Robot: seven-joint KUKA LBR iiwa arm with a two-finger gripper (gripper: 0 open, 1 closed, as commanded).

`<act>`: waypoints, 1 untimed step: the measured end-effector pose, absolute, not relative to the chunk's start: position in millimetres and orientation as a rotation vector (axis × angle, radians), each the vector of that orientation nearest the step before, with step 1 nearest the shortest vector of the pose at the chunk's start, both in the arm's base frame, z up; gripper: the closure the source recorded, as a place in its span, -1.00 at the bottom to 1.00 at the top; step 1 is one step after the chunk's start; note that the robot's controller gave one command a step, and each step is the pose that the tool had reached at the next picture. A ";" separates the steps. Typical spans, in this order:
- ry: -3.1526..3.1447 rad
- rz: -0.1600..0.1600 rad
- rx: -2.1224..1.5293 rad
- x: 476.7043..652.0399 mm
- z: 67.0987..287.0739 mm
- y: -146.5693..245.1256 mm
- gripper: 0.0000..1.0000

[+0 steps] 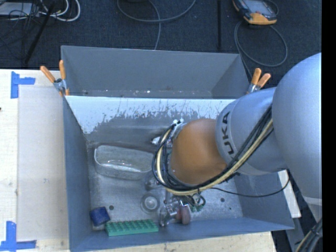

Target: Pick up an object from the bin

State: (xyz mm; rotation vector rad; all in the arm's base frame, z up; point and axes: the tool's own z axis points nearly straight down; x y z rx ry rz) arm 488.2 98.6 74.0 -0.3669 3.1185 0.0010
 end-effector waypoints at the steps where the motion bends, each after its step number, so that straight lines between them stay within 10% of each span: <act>1: 3.096 -0.001 -0.543 507.2 71.2 109.4 -1.00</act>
Offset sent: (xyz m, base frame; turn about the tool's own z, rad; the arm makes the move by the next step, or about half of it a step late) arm 0.0184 0.0116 -0.0040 -0.1158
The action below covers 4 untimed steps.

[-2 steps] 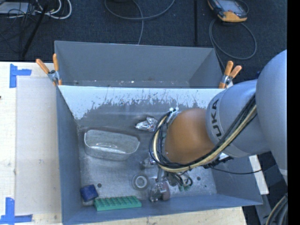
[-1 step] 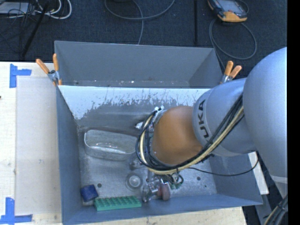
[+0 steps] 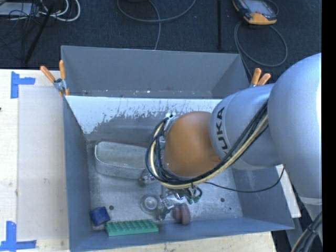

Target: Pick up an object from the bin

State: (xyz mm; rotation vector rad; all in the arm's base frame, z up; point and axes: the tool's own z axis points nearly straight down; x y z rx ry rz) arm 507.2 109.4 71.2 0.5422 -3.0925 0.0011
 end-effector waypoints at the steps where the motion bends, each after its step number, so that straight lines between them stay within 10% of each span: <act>1: -3.096 0.000 0.539 508.1 72.7 109.8 1.00; 2: -3.046 0.004 0.798 539.3 195.3 51.7 1.00; 3: -2.935 -0.004 1.110 523.2 170.0 75.0 1.00; 4: -2.879 0.001 1.268 522.2 223.2 74.6 1.00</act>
Offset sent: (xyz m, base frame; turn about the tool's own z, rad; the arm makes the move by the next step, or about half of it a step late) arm 0.0000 0.0000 0.0000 0.0000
